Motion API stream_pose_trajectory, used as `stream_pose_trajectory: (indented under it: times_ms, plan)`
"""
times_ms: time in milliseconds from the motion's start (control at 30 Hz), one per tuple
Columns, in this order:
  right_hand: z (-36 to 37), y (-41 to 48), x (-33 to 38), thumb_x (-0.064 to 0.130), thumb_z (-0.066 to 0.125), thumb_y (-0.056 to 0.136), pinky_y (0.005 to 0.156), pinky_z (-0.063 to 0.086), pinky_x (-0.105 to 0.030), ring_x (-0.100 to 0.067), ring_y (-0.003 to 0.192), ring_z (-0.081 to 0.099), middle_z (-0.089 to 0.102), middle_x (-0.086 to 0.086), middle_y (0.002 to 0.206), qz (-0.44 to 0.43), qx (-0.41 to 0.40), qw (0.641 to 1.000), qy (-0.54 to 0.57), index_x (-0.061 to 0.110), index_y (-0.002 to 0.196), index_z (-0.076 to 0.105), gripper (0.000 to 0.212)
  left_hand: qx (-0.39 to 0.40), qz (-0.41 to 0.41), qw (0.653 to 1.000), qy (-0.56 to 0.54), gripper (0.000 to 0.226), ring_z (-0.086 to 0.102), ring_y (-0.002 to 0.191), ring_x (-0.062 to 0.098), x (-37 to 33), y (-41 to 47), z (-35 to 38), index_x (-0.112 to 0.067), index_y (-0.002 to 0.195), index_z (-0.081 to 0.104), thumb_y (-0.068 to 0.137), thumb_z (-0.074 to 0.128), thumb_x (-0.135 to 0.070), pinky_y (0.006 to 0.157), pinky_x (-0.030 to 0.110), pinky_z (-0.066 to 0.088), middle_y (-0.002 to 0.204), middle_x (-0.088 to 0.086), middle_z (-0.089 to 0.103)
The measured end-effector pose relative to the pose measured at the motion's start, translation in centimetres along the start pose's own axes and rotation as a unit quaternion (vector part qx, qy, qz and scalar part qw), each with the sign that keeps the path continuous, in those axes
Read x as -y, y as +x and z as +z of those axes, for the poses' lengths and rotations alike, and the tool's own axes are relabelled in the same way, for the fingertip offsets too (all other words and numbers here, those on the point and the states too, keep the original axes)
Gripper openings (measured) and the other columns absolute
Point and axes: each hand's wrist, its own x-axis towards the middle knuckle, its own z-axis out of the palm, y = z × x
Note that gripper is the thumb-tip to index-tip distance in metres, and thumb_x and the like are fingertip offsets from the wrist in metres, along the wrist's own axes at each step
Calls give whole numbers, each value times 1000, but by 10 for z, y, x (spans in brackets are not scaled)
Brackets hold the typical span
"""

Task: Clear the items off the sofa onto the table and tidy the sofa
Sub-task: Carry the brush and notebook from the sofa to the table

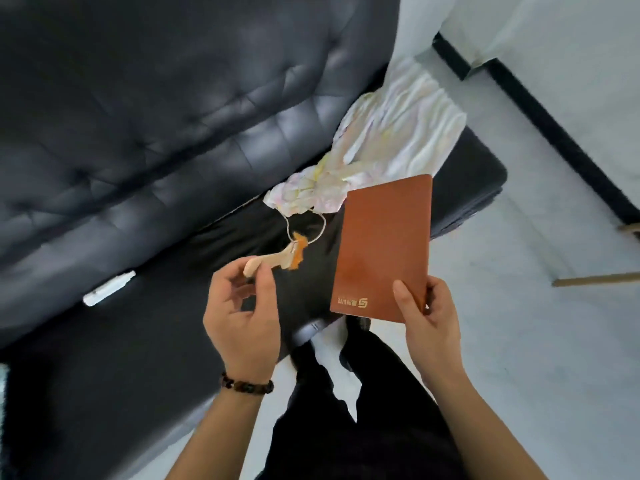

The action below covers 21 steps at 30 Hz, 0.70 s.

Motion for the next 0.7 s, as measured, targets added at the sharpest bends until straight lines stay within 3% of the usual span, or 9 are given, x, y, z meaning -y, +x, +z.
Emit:
stream_pose_trajectory:
  times_ms: [133, 233, 300, 433, 533, 633, 700]
  plan:
    - [-75, -55, 17, 40, 62, 94, 66, 45, -15, 3, 82, 63, 67, 11, 99, -23, -101, 992, 70, 27, 106, 57, 18, 66, 64, 994, -62, 24, 62, 78, 8, -65, -23, 5, -32, 96, 60, 91, 66, -10, 71, 19, 52, 89, -12, 65]
    - [-130, -88, 11, 39, 60, 95, 62, 50, -11, 1, 83, 65, 66, 11, 99, -38, -173, 976, 124, 27, 107, 55, 18, 127, 73, 984, -103, 19, 64, 79, 16, -100, -54, 23, -43, 91, 60, 88, 66, -25, 71, 26, 55, 88, -11, 67]
    - [-169, -109, -2, 40, 60, 93, 65, 52, -15, -3, 86, 67, 67, 12, 99, -45, -222, 961, 159, 28, 108, 55, 19, 177, 82, 972, -130, 23, 65, 83, 14, -121, -82, 40, -47, 88, 62, 88, 66, -24, 73, 24, 55, 90, -13, 68]
    - [-243, -144, -53, 35, 62, 92, 69, 54, -18, -4, 87, 70, 72, 10, 98, -50, -316, 915, 246, 27, 108, 59, 18, 282, 134, 941, -131, 32, 67, 85, 9, -159, -155, 82, -36, 91, 58, 92, 63, -5, 73, 14, 52, 92, -7, 69]
    - [-298, -171, -105, 35, 62, 94, 71, 54, -20, -5, 89, 71, 73, 10, 98, -39, -360, 892, 270, 29, 109, 60, 16, 347, 175, 913, -128, 27, 64, 82, -3, -181, -223, 115, -32, 92, 56, 91, 62, -5, 69, 9, 48, 89, -21, 69]
    - [-358, -200, -159, 32, 62, 95, 71, 52, -23, -5, 81, 69, 71, 11, 91, -17, -386, 881, 274, 29, 103, 61, 9, 399, 191, 890, -114, 10, 63, 79, -3, -190, -299, 145, -14, 98, 62, 91, 62, -7, 64, 8, 46, 94, -16, 71]
    - [-395, -216, -194, 29, 62, 95, 69, 52, -23, -5, 79, 69, 71, 10, 88, -4, -410, 868, 279, 27, 102, 61, 7, 421, 215, 875, -102, 8, 62, 80, -7, -193, -351, 166, -7, 98, 61, 90, 63, -7, 64, 5, 45, 94, -24, 69]
